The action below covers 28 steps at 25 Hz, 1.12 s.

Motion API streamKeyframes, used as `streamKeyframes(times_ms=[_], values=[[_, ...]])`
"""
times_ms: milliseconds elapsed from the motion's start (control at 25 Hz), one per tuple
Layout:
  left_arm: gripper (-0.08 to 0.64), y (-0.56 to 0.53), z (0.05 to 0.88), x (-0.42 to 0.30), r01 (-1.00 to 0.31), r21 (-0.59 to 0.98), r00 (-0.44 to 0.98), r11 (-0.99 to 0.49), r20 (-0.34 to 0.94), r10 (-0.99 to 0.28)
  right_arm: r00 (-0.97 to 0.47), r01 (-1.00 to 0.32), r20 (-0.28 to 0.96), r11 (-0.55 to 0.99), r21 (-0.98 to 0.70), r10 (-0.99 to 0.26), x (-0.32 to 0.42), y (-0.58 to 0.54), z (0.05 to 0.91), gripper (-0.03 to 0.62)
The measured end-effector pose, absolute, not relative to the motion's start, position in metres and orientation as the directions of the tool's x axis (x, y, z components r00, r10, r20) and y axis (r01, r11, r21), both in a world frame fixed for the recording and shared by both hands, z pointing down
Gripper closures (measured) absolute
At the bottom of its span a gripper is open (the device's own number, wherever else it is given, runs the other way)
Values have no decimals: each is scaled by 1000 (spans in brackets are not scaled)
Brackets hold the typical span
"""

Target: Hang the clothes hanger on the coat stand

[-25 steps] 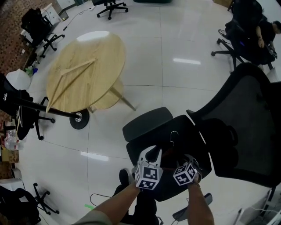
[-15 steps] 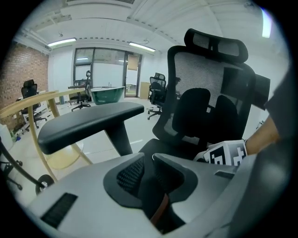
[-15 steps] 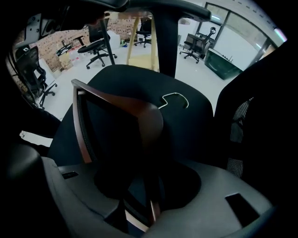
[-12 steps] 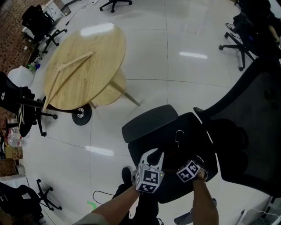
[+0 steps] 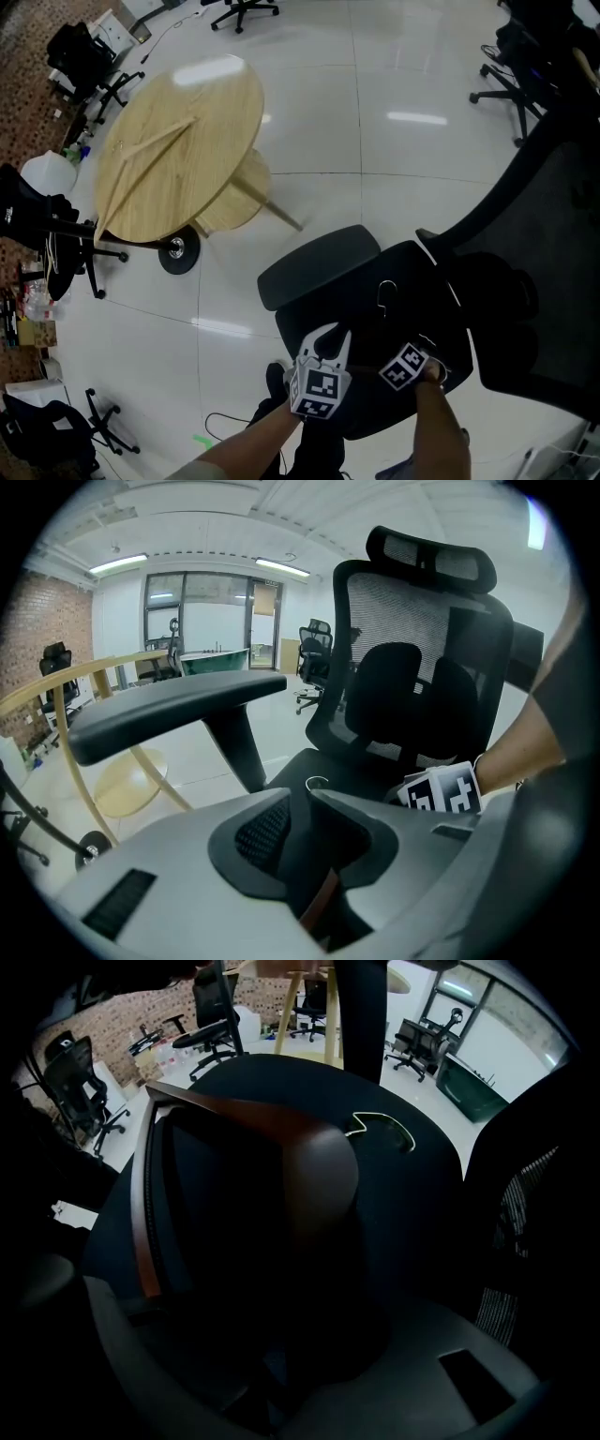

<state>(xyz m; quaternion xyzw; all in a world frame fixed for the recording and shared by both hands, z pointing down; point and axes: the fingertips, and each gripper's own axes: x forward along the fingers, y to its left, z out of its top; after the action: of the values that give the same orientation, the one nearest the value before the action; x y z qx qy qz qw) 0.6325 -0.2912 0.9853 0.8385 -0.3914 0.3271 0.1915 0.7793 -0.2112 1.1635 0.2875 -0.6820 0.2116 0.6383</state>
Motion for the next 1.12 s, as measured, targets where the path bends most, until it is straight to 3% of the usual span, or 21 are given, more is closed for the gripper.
streamKeyframes(times_ms=[80, 320, 640, 840, 1120], values=[[488, -289, 980, 634, -780, 66, 482, -623, 699, -529, -40, -673, 991, 737, 68, -128, 775, -205, 1158, 574], [488, -291, 931, 641, -784, 64, 499, -618, 656, -566, -33, -682, 969, 715, 157, -245, 776, -198, 1105, 574], [488, -293, 784, 633, -766, 76, 574, -638, 527, -626, -38, -711, 918, 656, 253, -395, 770, -196, 944, 575], [488, -283, 667, 585, -795, 36, 552, -605, 457, -698, -31, -705, 882, 636, 314, -470, 746, -182, 829, 576], [488, -249, 552, 473, -867, -18, 455, -498, 379, -806, -131, -653, 834, 680, 334, -536, 664, -137, 711, 576]])
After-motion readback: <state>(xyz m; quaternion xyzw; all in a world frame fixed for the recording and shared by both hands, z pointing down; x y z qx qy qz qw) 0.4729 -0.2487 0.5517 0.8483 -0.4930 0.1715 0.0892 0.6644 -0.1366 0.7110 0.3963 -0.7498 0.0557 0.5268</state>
